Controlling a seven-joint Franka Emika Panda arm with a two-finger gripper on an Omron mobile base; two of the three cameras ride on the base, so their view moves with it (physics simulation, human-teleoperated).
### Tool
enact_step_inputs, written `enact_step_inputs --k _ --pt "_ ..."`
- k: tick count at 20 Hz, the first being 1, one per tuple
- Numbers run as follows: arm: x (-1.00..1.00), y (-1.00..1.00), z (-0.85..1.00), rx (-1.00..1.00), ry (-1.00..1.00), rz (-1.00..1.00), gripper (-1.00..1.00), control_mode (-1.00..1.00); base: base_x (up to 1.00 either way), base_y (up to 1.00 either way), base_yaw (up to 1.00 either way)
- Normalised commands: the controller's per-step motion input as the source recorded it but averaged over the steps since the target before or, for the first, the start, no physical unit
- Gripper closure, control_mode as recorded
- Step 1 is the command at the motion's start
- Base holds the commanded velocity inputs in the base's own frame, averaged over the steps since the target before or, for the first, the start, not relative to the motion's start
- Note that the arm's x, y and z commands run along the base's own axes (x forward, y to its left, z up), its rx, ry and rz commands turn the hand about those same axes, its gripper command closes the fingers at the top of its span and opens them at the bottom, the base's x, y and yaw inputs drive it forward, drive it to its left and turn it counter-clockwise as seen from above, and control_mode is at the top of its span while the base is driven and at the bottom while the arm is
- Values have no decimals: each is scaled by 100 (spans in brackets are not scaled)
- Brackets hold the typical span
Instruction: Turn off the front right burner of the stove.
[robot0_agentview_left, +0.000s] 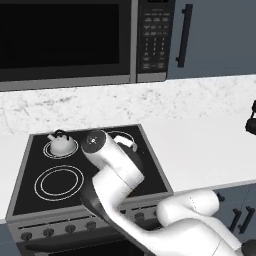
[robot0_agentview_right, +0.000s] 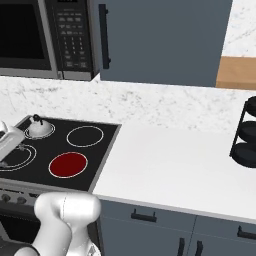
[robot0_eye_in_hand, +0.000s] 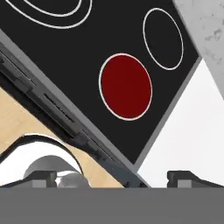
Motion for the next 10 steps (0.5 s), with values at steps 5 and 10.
enact_step_inputs --k 5,10 --pt "-29 84 -38 -21 -7 21 -100 -100 0 0 0" --pt "-47 53 -29 -16 -14 17 -100 -100 0 0 0"
